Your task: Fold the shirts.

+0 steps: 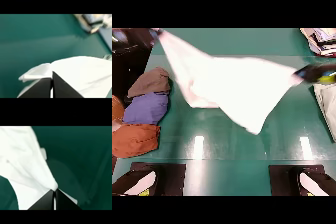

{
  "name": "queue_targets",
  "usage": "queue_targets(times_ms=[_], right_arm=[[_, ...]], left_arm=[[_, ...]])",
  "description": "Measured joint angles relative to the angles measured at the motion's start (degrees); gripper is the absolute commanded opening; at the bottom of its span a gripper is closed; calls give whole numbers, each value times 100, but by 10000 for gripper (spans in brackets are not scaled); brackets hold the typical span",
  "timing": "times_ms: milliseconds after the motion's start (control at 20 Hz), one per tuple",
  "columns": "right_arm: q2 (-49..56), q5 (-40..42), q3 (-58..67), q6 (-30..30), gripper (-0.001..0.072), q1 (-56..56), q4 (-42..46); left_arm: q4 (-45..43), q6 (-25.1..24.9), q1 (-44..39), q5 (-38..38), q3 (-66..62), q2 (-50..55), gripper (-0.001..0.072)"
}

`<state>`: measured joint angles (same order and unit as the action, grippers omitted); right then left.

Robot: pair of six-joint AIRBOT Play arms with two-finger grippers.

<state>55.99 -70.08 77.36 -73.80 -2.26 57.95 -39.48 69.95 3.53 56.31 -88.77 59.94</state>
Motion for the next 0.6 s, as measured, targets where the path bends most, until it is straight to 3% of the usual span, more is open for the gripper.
queue_targets(times_ms=[350,600], right_arm=[[-527,-13,2334,66,11,1154,50],[-557,-13,3633,79,10,1928,50]], left_arm=[[-57,28,22,127,-2728,-289,20],[-208,61,22,-734,-3416,-601,19]])
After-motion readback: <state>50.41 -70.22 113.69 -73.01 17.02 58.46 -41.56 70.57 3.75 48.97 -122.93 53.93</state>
